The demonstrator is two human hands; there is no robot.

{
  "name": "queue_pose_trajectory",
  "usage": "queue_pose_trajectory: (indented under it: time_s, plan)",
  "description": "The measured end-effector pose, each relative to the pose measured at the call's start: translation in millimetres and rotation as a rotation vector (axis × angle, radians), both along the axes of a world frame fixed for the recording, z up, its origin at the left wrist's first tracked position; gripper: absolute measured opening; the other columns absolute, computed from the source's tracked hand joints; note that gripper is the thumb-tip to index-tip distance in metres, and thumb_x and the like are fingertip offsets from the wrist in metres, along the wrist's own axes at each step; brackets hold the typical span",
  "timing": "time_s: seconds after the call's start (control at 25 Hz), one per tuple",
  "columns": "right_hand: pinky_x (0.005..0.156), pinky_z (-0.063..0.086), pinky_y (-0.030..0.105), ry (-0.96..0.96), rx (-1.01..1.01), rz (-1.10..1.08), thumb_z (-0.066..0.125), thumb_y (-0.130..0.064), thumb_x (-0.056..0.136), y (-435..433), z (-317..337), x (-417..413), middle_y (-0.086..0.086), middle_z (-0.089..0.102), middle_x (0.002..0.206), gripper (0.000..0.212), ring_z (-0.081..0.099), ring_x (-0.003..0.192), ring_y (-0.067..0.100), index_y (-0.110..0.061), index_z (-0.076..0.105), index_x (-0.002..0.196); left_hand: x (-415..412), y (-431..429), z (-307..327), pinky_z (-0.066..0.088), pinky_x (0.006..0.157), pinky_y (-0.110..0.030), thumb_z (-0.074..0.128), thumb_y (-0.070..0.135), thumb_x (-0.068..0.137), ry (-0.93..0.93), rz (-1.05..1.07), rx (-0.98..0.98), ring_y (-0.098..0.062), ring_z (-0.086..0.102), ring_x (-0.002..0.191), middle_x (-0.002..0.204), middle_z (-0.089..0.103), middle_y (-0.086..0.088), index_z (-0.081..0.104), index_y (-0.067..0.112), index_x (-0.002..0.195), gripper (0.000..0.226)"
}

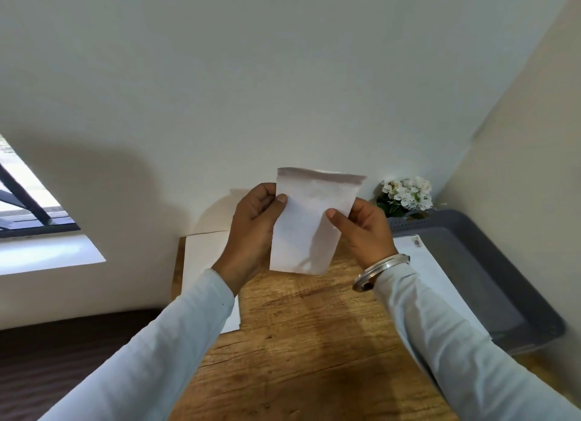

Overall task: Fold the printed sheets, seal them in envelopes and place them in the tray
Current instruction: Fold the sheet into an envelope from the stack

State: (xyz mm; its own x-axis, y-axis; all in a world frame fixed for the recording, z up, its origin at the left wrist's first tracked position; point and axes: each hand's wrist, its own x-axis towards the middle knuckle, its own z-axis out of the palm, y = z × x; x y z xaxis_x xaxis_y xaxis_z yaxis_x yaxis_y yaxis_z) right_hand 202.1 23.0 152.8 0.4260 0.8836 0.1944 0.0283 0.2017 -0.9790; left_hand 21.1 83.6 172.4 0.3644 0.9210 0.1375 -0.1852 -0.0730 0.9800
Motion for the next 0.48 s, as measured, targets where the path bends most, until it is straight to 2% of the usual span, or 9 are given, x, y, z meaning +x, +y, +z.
queue_pose_trajectory:
  time_s: [0.12, 0.2, 0.32, 0.48]
  plan:
    - [0.077, 0.056, 0.025, -0.029, -0.016, 0.008, 0.065, 0.007, 0.088, -9.7, -13.6, 0.9, 0.009, 0.073, 0.099, 0.023, 0.069, 0.09, 0.015, -0.002, 0.067, 0.109, -6.9, -6.6, -21.1, 0.056, 0.081, -0.028, 0.052, 0.015, 0.103, 0.064, -0.028, -0.03, -0.019, 0.066, 0.106, 0.113, 0.071, -0.001, 0.063, 0.022, 0.123, 0.023]
    - [0.076, 0.054, 0.023, -0.049, -0.045, -0.013, 0.065, 0.009, 0.087, -12.5, -23.1, -0.3, 0.003, 0.073, 0.094, 0.023, 0.067, 0.086, 0.01, -0.005, 0.067, 0.104, -9.9, -11.9, -36.5, 0.055, 0.089, -0.028, 0.052, 0.016, 0.103, 0.116, -0.074, -0.067, -0.016, 0.063, 0.113, 0.118, 0.07, 0.002, 0.061, 0.03, 0.127, 0.029]
    - [0.076, 0.053, 0.027, -0.039, -0.087, -0.05, 0.065, 0.007, 0.088, -11.2, -27.6, -4.9, -0.006, 0.074, 0.086, 0.024, 0.068, 0.083, 0.008, -0.017, 0.069, 0.093, -7.0, -15.2, -46.3, 0.05, 0.104, -0.042, 0.048, 0.022, 0.105, 0.222, -0.094, -0.025, -0.012, 0.062, 0.116, 0.119, 0.07, 0.009, 0.065, 0.03, 0.124, 0.027]
    - [0.074, 0.055, 0.029, -0.014, -0.063, -0.068, 0.066, 0.003, 0.088, -7.5, -19.7, -7.2, -0.003, 0.074, 0.086, 0.021, 0.069, 0.083, 0.013, -0.017, 0.069, 0.092, -3.5, -9.8, -38.2, 0.051, 0.099, -0.053, 0.047, 0.033, 0.106, 0.235, -0.071, 0.015, -0.019, 0.065, 0.111, 0.116, 0.071, 0.006, 0.067, 0.028, 0.12, 0.025]
